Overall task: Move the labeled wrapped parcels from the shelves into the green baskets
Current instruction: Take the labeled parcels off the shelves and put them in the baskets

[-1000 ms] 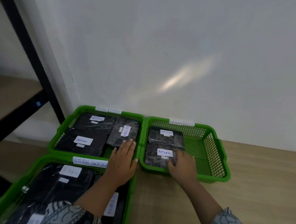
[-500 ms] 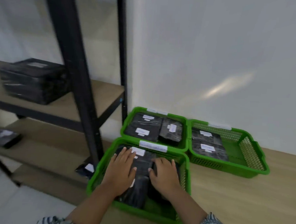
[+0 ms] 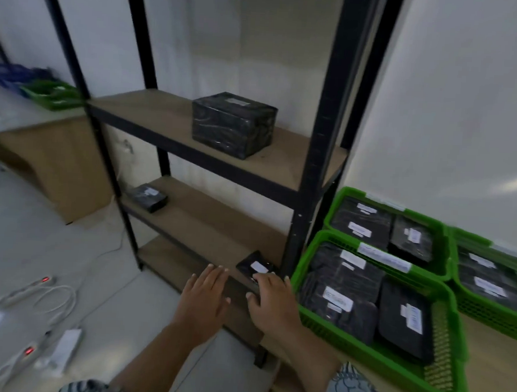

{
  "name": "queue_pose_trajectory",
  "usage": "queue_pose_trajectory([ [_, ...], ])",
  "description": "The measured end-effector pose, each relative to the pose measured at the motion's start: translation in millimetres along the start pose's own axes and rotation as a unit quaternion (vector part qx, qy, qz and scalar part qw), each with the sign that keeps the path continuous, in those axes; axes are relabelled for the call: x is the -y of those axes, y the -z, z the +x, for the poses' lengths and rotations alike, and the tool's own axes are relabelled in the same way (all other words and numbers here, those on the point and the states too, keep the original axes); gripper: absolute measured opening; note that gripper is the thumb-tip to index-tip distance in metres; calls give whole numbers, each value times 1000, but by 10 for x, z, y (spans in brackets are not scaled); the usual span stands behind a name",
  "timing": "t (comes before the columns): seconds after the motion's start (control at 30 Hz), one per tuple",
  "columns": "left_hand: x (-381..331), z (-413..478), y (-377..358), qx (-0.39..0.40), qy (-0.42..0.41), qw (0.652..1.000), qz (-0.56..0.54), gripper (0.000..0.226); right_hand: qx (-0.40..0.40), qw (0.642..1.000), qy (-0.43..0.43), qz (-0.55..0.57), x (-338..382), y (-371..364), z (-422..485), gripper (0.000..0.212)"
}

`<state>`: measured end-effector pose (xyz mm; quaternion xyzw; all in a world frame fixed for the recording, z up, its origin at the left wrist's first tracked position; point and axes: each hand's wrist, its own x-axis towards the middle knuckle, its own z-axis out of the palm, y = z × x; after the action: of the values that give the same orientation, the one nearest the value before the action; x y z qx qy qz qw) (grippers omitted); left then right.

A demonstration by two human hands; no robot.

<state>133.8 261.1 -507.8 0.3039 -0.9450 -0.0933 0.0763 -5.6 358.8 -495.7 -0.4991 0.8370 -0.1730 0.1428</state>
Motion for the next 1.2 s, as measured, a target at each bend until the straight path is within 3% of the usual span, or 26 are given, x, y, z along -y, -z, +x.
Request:
queue_pose_trajectory([
  [0.13,387,29,2,38,41,998,15,61,26,999,17,-17,291,-195,283,55],
  [0.43,1204,661,100,100,37,993,47,63,79,996,11,-34,722,-505,1290,60],
  [0.83,2537,1491,302,110,56,991,43,63,108,993,-5,-35,1510,-785,2636,60],
  [1.2,4242,2199,443,138,2,990,33,64,106,985,-132,-24,2291,-1319,3604,59],
])
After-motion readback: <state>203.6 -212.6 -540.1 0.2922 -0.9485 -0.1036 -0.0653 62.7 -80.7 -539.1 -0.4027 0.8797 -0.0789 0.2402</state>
